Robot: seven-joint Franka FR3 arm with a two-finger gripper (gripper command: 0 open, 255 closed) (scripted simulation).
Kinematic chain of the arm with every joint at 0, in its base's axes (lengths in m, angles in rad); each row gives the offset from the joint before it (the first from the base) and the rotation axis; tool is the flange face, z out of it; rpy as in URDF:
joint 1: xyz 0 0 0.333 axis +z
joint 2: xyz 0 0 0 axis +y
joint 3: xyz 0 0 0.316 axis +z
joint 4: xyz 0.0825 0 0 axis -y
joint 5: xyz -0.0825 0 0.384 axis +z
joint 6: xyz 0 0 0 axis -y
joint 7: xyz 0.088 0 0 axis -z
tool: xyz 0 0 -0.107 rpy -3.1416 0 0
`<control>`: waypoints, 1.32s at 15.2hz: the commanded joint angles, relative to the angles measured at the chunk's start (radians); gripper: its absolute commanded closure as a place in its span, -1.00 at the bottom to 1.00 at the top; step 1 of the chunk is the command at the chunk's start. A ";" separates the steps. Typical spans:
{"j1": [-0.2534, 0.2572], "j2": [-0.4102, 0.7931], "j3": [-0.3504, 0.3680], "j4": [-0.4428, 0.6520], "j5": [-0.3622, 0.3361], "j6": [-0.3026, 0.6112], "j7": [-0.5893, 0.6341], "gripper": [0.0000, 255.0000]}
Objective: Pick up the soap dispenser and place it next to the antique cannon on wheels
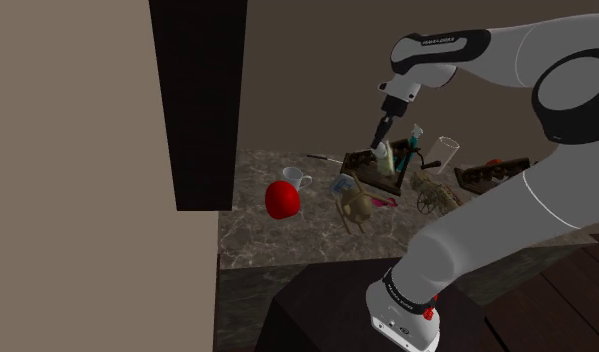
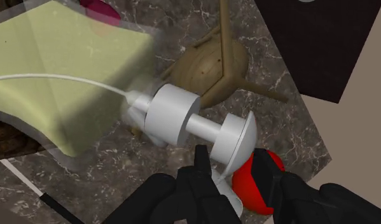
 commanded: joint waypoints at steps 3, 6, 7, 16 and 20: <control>-0.049 -0.050 -0.050 -0.036 -0.057 -0.018 -0.073 1.00; -0.087 -0.070 -0.091 -0.043 -0.097 -0.034 -0.134 1.00; -0.101 -0.074 -0.104 -0.044 -0.110 -0.038 -0.155 1.00; -0.167 -0.067 -0.217 -0.039 -0.187 -0.038 -0.307 1.00; -0.182 -0.096 -0.212 -0.096 -0.211 0.007 -0.282 -1.00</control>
